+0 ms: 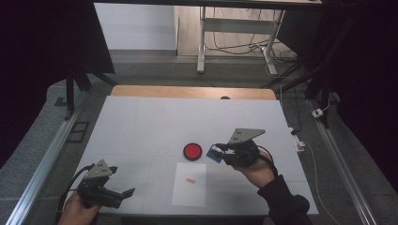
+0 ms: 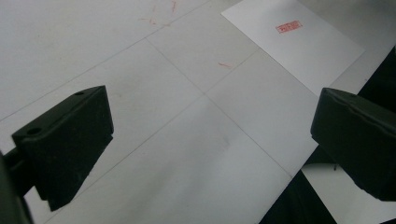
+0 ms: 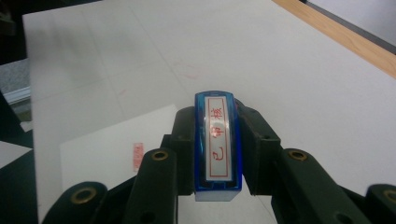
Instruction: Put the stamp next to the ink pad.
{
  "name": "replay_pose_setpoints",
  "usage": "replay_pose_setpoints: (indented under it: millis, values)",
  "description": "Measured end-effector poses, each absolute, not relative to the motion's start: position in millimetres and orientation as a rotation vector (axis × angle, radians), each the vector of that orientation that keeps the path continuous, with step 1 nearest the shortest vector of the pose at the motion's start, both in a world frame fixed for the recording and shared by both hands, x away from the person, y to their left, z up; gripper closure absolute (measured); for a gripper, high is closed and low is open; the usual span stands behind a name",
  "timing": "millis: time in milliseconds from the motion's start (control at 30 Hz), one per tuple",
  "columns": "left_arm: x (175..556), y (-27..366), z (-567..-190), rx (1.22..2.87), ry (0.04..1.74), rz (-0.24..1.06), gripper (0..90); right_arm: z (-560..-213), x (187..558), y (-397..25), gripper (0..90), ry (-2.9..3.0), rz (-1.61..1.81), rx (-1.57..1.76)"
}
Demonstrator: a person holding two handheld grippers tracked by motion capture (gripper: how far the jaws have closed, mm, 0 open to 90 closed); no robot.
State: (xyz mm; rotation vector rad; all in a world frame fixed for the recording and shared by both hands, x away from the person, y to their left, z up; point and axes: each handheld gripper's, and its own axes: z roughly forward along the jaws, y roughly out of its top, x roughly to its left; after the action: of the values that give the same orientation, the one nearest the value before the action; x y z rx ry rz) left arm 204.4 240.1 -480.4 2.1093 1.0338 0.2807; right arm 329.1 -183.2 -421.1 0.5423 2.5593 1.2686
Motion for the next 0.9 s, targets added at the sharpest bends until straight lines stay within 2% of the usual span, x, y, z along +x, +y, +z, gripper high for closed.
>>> replay_pose_setpoints:
  millis: [900]
  values:
    - [205.1, 237.1, -480.9, 2.14, 1.026, 0.284, 0.0, -455.2, 365.9, -230.6, 69.5, 2.482, 1.039, 0.793]
